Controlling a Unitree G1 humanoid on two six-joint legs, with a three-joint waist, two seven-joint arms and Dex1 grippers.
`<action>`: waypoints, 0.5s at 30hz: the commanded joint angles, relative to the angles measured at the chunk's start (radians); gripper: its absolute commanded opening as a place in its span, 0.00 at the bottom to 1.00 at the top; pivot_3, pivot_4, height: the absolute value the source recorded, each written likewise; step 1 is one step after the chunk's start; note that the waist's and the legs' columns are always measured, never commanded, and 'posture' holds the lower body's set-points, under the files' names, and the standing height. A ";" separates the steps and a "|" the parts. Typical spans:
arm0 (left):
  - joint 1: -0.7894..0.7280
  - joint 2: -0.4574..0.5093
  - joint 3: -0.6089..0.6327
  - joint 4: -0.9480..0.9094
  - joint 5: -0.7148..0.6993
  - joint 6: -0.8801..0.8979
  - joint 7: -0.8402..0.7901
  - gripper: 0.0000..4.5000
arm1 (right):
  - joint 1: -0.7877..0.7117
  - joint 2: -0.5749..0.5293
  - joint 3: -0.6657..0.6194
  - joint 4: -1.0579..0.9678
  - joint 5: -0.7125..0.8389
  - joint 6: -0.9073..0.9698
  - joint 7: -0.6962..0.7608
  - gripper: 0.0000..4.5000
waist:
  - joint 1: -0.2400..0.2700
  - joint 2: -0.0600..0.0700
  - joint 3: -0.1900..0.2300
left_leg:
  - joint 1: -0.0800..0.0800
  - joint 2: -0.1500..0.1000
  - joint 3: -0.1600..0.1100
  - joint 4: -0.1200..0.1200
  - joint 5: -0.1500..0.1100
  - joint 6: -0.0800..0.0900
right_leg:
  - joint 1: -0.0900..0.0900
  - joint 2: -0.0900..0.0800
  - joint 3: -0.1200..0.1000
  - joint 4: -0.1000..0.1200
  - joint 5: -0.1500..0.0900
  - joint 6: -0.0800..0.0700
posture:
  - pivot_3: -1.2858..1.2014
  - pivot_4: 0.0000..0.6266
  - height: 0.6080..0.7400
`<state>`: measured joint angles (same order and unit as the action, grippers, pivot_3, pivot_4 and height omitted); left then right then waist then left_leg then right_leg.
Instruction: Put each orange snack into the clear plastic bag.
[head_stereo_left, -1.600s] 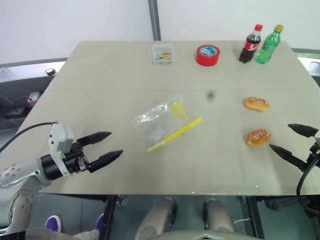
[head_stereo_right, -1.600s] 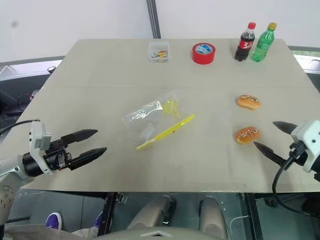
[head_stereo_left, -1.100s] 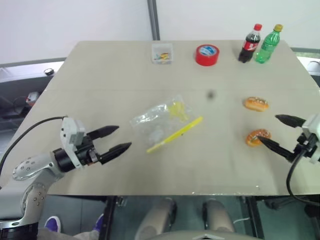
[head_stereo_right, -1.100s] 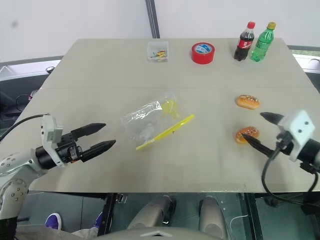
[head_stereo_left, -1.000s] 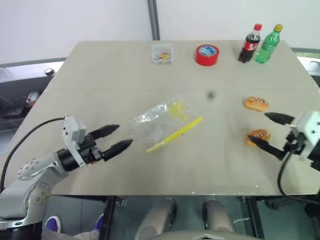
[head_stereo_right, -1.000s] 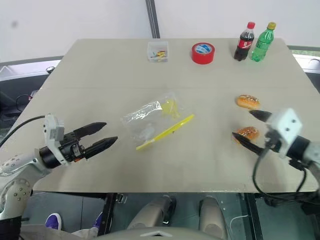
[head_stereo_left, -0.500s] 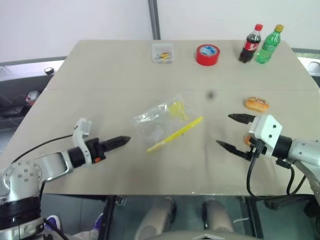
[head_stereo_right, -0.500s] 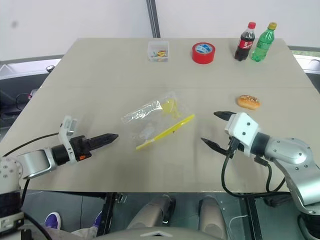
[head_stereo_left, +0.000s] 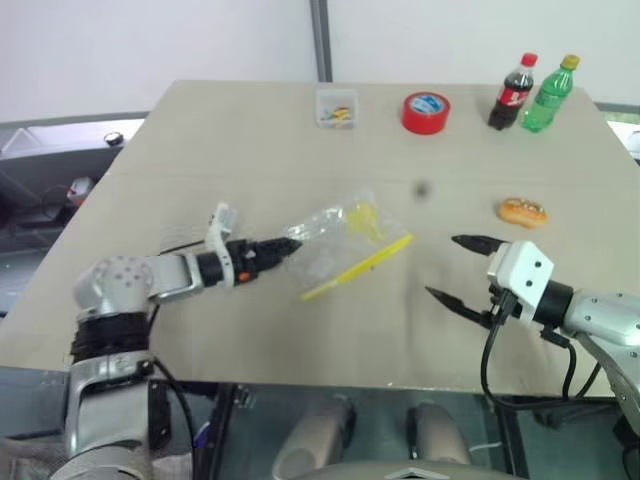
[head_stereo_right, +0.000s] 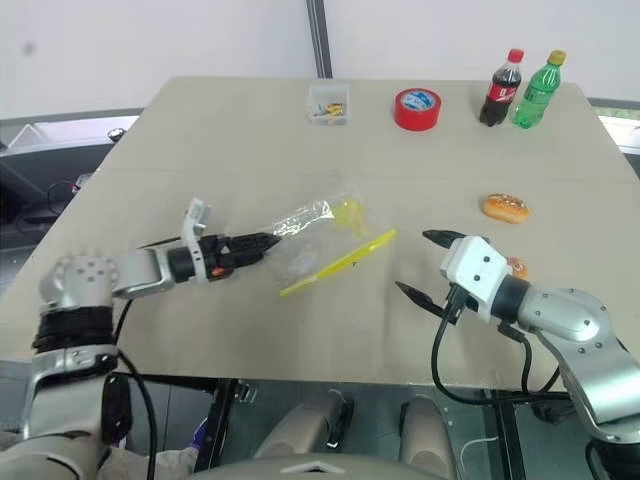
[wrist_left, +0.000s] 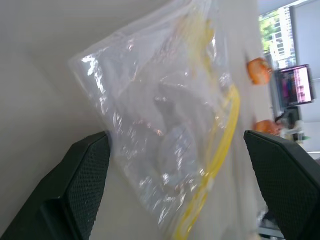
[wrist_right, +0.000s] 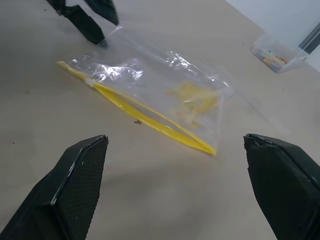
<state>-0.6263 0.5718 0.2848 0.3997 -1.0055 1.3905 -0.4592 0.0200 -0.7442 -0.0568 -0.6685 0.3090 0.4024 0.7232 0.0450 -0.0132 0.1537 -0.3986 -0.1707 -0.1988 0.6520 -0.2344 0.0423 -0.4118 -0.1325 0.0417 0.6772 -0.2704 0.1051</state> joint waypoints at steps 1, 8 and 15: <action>-0.021 -0.080 -0.036 0.113 0.047 0.090 0.019 0.99 | 0.014 0.003 -0.030 -0.059 0.001 -0.002 -0.019 0.99 | 0.000 0.000 -0.001 | 0.000 0.000 0.000 0.000 0.000 0.000 | 0.000 0.000 0.000 0.000 0.000 0.000 | 0.52 0.24 0.77; -0.092 -0.221 0.025 0.210 0.100 0.146 0.069 0.40 | 0.022 0.014 -0.018 -0.082 -0.007 -0.006 -0.046 1.00 | -0.006 -0.002 -0.001 | -0.001 0.000 0.000 0.000 0.000 0.000 | 0.000 0.000 0.000 -0.001 0.001 0.001 | 0.52 0.24 0.77; -0.150 -0.365 0.286 0.270 0.057 0.167 0.207 0.02 | 0.004 0.038 0.085 -0.064 -0.146 -0.079 -0.095 1.00 | 0.004 0.003 -0.006 | 0.001 0.000 -0.001 0.001 -0.001 -0.001 | 0.001 0.000 -0.001 0.001 0.001 0.003 | 0.52 0.24 0.77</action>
<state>-0.7811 0.2607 0.5378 0.6286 -0.9353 1.5371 -0.2885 0.0354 -0.7159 0.0117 -0.7094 0.1985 0.3611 0.6488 0.0485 -0.0102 0.1472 -0.3974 -0.1710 -0.1997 0.6531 -0.2350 0.0412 -0.4105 -0.1328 0.0410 0.6778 -0.2697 0.1083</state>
